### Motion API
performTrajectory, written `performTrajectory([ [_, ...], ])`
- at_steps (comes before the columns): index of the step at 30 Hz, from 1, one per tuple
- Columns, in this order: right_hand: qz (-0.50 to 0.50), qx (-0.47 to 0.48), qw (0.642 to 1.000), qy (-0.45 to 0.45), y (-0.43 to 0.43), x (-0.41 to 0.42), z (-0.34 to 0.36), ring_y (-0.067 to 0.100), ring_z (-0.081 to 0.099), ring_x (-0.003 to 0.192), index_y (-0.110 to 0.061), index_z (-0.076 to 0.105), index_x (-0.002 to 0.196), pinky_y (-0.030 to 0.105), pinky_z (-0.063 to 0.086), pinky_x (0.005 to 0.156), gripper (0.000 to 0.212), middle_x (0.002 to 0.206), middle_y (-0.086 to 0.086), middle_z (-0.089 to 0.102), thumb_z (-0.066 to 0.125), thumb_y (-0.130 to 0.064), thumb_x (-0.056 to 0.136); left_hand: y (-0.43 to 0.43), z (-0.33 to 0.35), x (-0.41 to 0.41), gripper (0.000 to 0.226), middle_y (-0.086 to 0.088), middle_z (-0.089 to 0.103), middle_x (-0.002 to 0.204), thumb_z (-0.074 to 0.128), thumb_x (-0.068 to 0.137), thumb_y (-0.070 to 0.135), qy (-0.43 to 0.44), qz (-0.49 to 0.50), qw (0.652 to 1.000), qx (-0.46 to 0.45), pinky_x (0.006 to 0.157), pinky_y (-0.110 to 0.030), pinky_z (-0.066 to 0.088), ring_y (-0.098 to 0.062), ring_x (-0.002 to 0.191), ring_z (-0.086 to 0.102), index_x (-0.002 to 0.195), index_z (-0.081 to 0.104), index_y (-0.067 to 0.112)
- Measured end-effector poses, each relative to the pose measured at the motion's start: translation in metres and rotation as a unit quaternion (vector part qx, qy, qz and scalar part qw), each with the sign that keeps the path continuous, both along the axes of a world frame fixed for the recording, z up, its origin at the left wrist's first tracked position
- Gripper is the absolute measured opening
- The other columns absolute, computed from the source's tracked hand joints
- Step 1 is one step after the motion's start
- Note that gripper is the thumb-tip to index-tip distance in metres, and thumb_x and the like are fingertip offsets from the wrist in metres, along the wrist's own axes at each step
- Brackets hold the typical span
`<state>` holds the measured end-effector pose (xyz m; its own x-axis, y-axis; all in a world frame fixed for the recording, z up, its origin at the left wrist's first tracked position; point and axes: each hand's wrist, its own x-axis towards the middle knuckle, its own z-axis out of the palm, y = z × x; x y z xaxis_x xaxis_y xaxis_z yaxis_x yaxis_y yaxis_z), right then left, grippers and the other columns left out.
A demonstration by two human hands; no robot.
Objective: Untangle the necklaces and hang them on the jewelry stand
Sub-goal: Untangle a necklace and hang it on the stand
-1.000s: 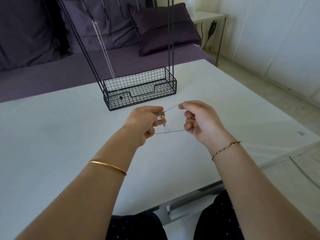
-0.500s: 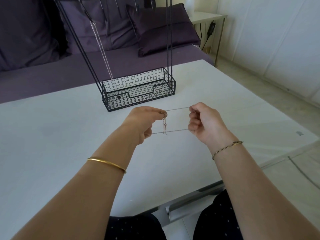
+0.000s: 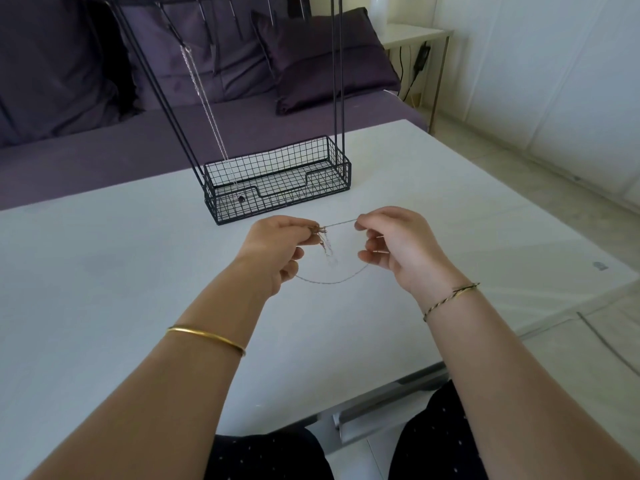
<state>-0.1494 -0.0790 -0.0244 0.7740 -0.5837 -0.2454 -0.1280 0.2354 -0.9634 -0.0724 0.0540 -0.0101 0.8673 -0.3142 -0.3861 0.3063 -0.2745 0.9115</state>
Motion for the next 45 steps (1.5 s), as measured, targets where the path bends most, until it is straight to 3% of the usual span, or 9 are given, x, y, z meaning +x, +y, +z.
performTrajectory([
  [6, -0.044, 0.085, 0.995, -0.033, 0.002, 0.003, 0.001, 0.018, 0.051, 0.050, -0.004, 0.050, 0.069, 0.026, 0.052, 0.047, 0.019, 0.062, 0.008, 0.049, 0.048, -0.002, 0.088, -0.004, 0.004, -0.001, 0.010, -0.002, 0.052, 0.079, 0.058, 0.090, 0.008, 0.015, 0.011, 1.000, -0.002, 0.034, -0.015, 0.021, -0.008, 0.051, 0.033, 0.085, 0.066, 0.012],
  [11, -0.017, -0.002, 0.997, 0.070, -0.001, 0.004, -0.003, 0.013, 0.031, 0.044, -0.010, 0.050, 0.060, 0.020, 0.023, 0.038, 0.025, 0.063, 0.003, 0.049, 0.051, -0.010, 0.084, -0.005, 0.009, -0.002, 0.017, 0.002, 0.052, 0.063, 0.054, 0.090, 0.013, 0.052, 0.025, 0.998, -0.010, 0.036, -0.014, 0.015, -0.007, 0.044, 0.026, 0.075, 0.062, 0.014],
  [18, 0.074, -0.056, 0.989, 0.116, 0.002, -0.001, -0.002, 0.009, 0.017, 0.033, -0.009, 0.064, 0.077, 0.016, 0.015, 0.035, 0.015, 0.037, -0.009, 0.029, 0.057, -0.016, 0.089, -0.003, 0.008, -0.002, 0.025, 0.000, 0.066, 0.062, 0.045, 0.092, 0.021, 0.064, 0.043, 0.997, -0.031, 0.035, -0.013, 0.016, -0.008, 0.045, 0.025, 0.079, 0.065, 0.011],
  [20, 0.120, -0.083, 0.981, 0.126, 0.005, -0.002, -0.003, 0.010, 0.021, 0.036, -0.006, 0.066, 0.094, 0.015, 0.017, 0.038, 0.011, 0.039, -0.008, 0.033, 0.059, -0.011, 0.087, -0.003, 0.008, -0.002, 0.023, -0.001, 0.067, 0.064, 0.046, 0.091, 0.022, 0.056, 0.039, 0.997, -0.026, 0.035, -0.013, 0.017, -0.008, 0.045, 0.028, 0.079, 0.063, 0.012],
  [24, 0.215, -0.120, 0.963, 0.109, 0.011, -0.003, -0.006, 0.009, 0.035, 0.034, -0.020, 0.056, 0.121, 0.018, 0.033, 0.039, 0.036, 0.054, 0.000, 0.053, 0.063, -0.012, 0.087, -0.004, 0.011, -0.005, 0.024, 0.000, 0.065, 0.064, 0.051, 0.089, 0.028, 0.041, 0.011, 0.999, -0.016, 0.035, -0.015, 0.017, -0.009, 0.046, 0.033, 0.072, 0.060, 0.014],
  [27, 0.253, -0.100, 0.960, 0.071, 0.017, -0.001, -0.007, 0.011, 0.040, 0.034, -0.021, 0.051, 0.122, 0.022, 0.044, 0.041, 0.038, 0.062, 0.005, 0.064, 0.064, -0.013, 0.087, -0.005, 0.013, -0.009, 0.028, 0.001, 0.064, 0.067, 0.054, 0.089, 0.037, 0.038, -0.017, 0.999, -0.004, 0.036, -0.016, 0.020, -0.009, 0.048, 0.037, 0.074, 0.061, 0.014],
  [30, 0.238, -0.116, 0.963, 0.055, 0.019, 0.000, -0.007, 0.012, 0.043, 0.035, -0.012, 0.062, 0.100, 0.025, 0.047, 0.041, 0.011, 0.065, 0.007, 0.065, 0.061, -0.014, 0.090, -0.006, 0.014, -0.010, 0.032, 0.001, 0.062, 0.065, 0.057, 0.087, 0.041, 0.035, -0.026, 0.999, 0.006, 0.036, -0.017, 0.021, -0.009, 0.046, 0.040, 0.074, 0.062, 0.013],
  [33, 0.193, -0.118, 0.973, 0.033, 0.016, 0.001, -0.007, 0.012, 0.043, 0.033, -0.007, 0.066, 0.087, 0.023, 0.046, 0.041, 0.009, 0.059, 0.005, 0.064, 0.061, -0.014, 0.090, -0.005, 0.016, -0.011, 0.031, 0.003, 0.059, 0.062, 0.058, 0.087, 0.042, 0.041, -0.028, 0.999, 0.006, 0.036, -0.017, 0.021, -0.008, 0.045, 0.038, 0.075, 0.061, 0.014],
  [45, -0.057, -0.063, 0.995, -0.049, 0.003, 0.004, -0.008, 0.010, 0.033, 0.034, -0.014, 0.071, 0.087, 0.019, 0.038, 0.040, 0.010, 0.056, 0.003, 0.055, 0.062, -0.012, 0.089, -0.004, 0.015, -0.009, 0.025, -0.001, 0.064, 0.063, 0.048, 0.093, 0.026, 0.025, -0.016, 0.999, 0.013, 0.035, -0.015, 0.016, -0.009, 0.037, 0.020, 0.080, 0.066, 0.014],
])
